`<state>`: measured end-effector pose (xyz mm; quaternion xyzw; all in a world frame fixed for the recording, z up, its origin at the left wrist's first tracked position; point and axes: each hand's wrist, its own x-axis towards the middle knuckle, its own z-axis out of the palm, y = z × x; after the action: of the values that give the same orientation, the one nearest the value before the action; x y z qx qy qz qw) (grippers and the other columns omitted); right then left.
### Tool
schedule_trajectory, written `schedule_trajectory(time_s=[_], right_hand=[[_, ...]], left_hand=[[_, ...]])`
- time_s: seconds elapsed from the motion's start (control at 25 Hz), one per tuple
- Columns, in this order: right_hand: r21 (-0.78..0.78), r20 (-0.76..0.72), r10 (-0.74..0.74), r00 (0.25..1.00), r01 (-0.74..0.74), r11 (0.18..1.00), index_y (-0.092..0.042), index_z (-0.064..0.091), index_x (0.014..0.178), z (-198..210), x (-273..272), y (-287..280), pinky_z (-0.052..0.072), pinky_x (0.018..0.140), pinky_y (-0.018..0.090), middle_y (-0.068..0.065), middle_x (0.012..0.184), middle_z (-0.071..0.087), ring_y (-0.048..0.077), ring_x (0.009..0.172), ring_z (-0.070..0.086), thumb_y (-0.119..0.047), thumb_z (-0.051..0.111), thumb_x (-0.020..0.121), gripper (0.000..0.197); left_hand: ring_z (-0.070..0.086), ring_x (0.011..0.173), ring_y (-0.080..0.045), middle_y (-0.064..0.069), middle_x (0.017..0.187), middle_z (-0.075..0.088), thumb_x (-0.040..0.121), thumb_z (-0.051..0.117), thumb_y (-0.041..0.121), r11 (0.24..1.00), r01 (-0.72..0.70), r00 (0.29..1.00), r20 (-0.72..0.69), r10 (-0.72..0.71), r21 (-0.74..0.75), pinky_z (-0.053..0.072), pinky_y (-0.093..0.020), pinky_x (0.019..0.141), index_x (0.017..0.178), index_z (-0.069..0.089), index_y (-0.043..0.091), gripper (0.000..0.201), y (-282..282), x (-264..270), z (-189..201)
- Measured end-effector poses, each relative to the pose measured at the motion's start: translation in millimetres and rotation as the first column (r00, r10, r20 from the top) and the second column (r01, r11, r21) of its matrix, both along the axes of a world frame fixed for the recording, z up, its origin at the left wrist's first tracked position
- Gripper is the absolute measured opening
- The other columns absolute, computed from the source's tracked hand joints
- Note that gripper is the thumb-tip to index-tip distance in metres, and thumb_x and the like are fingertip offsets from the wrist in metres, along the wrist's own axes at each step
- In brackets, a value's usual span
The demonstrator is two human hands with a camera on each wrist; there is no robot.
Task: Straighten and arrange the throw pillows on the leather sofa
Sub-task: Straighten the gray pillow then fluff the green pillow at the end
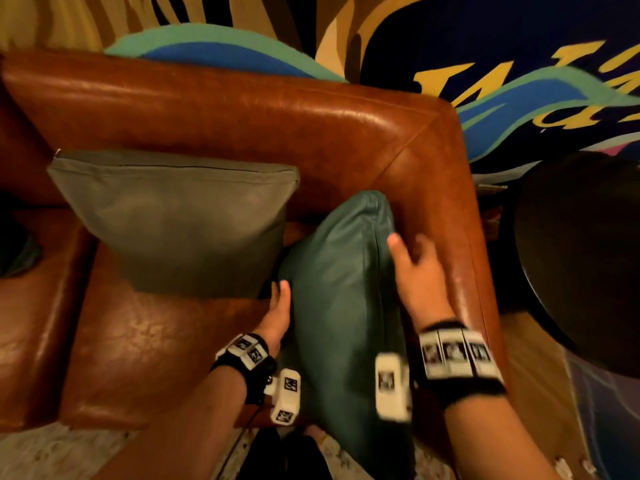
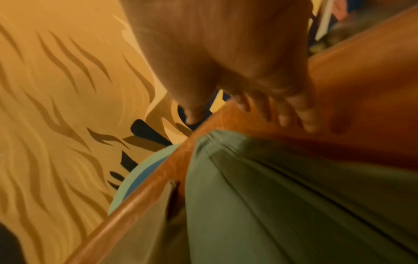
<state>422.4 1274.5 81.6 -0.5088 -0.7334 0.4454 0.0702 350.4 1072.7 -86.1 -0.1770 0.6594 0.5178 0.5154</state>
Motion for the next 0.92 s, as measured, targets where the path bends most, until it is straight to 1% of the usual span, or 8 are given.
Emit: schedule_trajectory(time_s=[0.2,0.36,0.44,0.52,0.64,0.72,0.8,0.92], right_hand=[[-0.172,0.347,0.154,0.925,-0.099,0.980,-0.027,-0.007,0.155,-34,18,-52,0.026,0.116,0.051,0.020,0.157,0.015,0.040,0.143,0.025,-0.073,0.075,0.055,0.137],[-0.091,0.254,0.066,0.965,-0.044,0.995,-0.020,0.001,0.156,-32,23,-48,0.032,0.111,0.042,0.017,0.155,0.027,0.036,0.138,0.036,-0.052,0.077,0.072,0.118],[0.125,0.403,0.072,0.912,-0.133,0.983,-0.016,0.003,0.156,-18,25,-66,0.025,0.115,0.049,0.017,0.160,0.018,0.037,0.146,0.023,-0.047,0.070,0.080,0.106],[0.444,0.478,0.226,0.849,-0.456,0.772,-0.012,0.006,0.156,-1,-6,-108,0.014,0.118,0.058,0.017,0.163,0.010,0.038,0.150,0.009,-0.036,0.057,0.088,0.088],[0.508,0.474,0.654,0.590,-0.790,0.345,-0.006,0.011,0.155,-14,-48,-161,-0.001,0.120,0.058,0.010,0.164,0.008,0.029,0.152,0.000,-0.022,0.039,0.092,0.071],[0.288,0.730,0.621,0.285,-0.953,0.098,-0.007,0.009,0.155,-39,-38,-141,-0.018,0.117,0.057,0.008,0.165,0.004,0.026,0.152,-0.008,-0.031,0.033,0.099,0.066],[0.051,0.885,0.461,0.058,-0.998,0.027,-0.006,-0.003,0.154,-60,-18,-115,-0.025,0.112,0.058,0.010,0.165,-0.007,0.028,0.151,-0.016,-0.044,0.025,0.102,0.070],[-0.021,0.869,0.495,0.008,-0.998,0.054,-0.007,-0.009,0.153,-62,-5,-104,-0.018,0.116,0.057,0.008,0.163,-0.013,0.027,0.150,-0.019,-0.053,0.025,0.100,0.078]], left_hand=[[-0.002,0.153,-0.024,0.005,0.166,-0.001,0.079,0.012,0.085,0.966,0.170,0.958,-0.196,-0.208,-0.196,0.005,-0.055,0.122,0.155,0.004,0.038,0.090,32,12,23],[0.000,0.153,-0.019,0.003,0.166,-0.003,0.059,0.016,0.101,0.967,0.174,0.981,-0.057,-0.187,-0.187,0.004,-0.052,0.123,0.154,-0.004,0.039,0.115,26,-5,8],[-0.004,0.153,-0.024,0.000,0.165,-0.006,0.086,0.019,0.080,0.969,0.166,0.963,-0.182,-0.199,-0.184,-0.001,-0.052,0.123,0.155,-0.002,0.035,0.085,36,5,39],[-0.006,0.151,-0.024,0.003,0.162,-0.010,0.105,0.021,0.043,0.976,0.090,0.932,-0.329,-0.153,-0.196,-0.006,-0.045,0.123,0.155,0.001,0.029,0.056,49,5,66],[-0.002,0.151,-0.026,-0.010,0.163,0.001,0.104,0.010,0.009,0.927,-0.016,0.773,-0.593,-0.226,-0.374,-0.010,-0.032,0.122,0.154,0.006,0.015,0.051,8,-22,79],[0.023,0.148,-0.029,-0.022,0.157,0.025,0.106,0.020,0.007,0.863,0.082,0.844,-0.426,-0.326,-0.499,0.006,-0.026,0.120,0.143,0.031,0.007,0.039,-37,-26,43],[0.044,0.137,-0.032,-0.021,0.146,0.046,0.106,0.035,0.015,0.828,0.305,0.830,-0.295,-0.474,-0.471,0.027,-0.029,0.113,0.135,0.051,0.000,0.037,-88,-66,23],[0.056,0.123,-0.041,-0.027,0.134,0.057,0.104,0.038,0.028,0.809,0.109,0.906,-0.276,-0.320,-0.578,0.044,-0.045,0.106,0.129,0.055,-0.008,0.047,-142,-123,17]])
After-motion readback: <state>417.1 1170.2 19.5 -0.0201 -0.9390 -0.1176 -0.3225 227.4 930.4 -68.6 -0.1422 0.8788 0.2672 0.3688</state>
